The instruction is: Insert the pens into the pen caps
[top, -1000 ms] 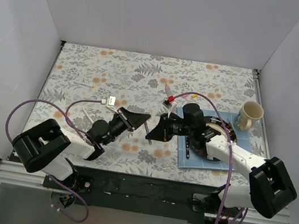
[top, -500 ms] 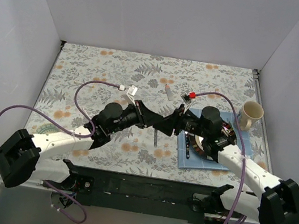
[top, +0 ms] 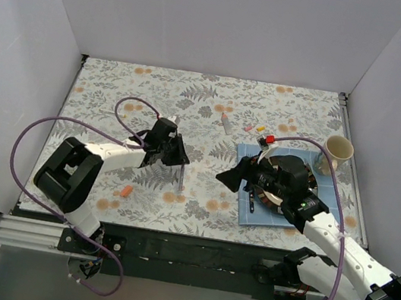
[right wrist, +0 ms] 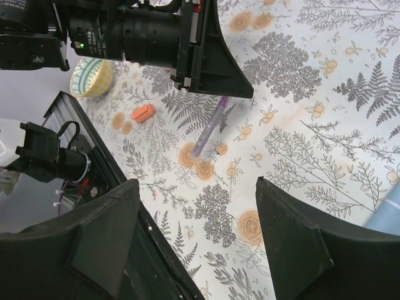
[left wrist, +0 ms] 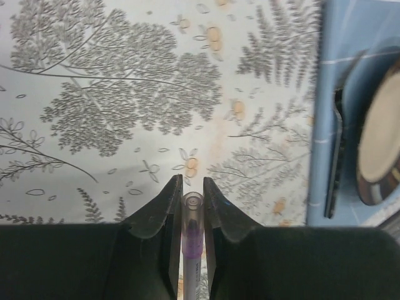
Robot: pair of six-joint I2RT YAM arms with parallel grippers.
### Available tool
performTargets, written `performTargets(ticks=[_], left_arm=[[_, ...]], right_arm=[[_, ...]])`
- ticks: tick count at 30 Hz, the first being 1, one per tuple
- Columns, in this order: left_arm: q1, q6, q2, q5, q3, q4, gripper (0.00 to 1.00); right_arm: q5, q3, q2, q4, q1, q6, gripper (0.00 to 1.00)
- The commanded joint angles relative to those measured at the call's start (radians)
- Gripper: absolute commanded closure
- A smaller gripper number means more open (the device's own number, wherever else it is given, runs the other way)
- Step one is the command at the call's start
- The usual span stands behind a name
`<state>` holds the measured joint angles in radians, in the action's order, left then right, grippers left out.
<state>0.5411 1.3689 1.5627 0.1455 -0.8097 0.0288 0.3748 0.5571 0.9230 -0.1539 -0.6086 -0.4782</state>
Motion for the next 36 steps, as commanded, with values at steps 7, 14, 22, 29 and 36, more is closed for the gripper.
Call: performTargets(ticks=[7, 14, 22, 29, 36], left_arm=[[-0.01, -0.04, 0.149, -0.196, -0.121, 0.163, 0.85], [-0.01, -0.128, 0.209, -0.287, -0.184, 0.266, 0.73], [0.01, -0.191, 0.241, -0.31, -0.22, 0.301, 0.78], [0.017, -0.194, 0.249, -0.328, -0.23, 0.313, 0.74], [0.003, -0.125, 0.2, -0.313, -0.258, 0.29, 0.46]], right_arm=[[-0.034, -0.01, -0.015, 0.024, 0.0, 0.015, 0.21], [-0.034, -0.013, -0.015, 0.016, 0.0, 0.009, 0.21], [-0.033, -0.017, -0.013, -0.004, 0.001, -0.007, 0.22], [-0.031, -0.02, -0.018, -0.004, 0.0, -0.005, 0.23], [-0.031, -0.029, -0.024, -0.003, 0.0, -0.007, 0.23]])
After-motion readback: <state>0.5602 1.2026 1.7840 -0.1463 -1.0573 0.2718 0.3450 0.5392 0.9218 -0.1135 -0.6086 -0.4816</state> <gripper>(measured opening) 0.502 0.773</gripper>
